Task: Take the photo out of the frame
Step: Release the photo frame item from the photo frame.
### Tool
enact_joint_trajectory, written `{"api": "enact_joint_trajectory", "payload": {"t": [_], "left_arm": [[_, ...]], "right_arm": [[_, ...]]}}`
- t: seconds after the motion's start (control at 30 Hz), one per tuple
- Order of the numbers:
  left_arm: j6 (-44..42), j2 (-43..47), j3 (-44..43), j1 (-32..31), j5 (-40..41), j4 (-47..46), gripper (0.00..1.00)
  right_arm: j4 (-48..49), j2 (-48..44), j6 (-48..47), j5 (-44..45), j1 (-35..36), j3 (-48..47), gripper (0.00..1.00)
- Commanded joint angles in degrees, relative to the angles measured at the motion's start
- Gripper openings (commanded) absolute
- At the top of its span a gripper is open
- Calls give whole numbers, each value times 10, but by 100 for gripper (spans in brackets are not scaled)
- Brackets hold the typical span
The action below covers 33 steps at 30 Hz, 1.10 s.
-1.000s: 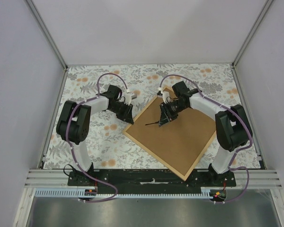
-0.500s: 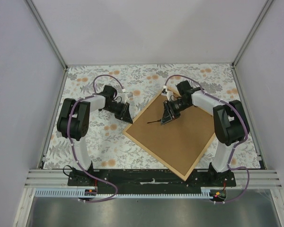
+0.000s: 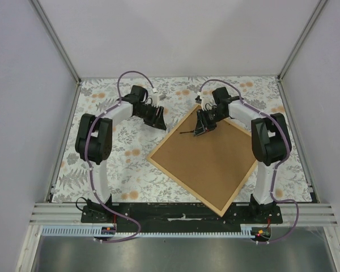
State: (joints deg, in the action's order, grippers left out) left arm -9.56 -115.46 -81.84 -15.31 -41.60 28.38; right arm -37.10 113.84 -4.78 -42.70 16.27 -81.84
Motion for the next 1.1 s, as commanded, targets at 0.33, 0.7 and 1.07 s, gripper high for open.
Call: {"api": "enact_joint_trajectory", "payload": {"t": [0.33,0.7,1.07], "left_arm": [[52,-115,-131,-68,107,12,53],[58,-119,-127,-79,100,12,47],[66,-122,-120,-80,78,10,31]], "right_arm": [[29,57,32,28,-2,-40,0],[25,74,32,-19,-3,-48,0],[34,98,45,-60,-1,-50,0]]}}
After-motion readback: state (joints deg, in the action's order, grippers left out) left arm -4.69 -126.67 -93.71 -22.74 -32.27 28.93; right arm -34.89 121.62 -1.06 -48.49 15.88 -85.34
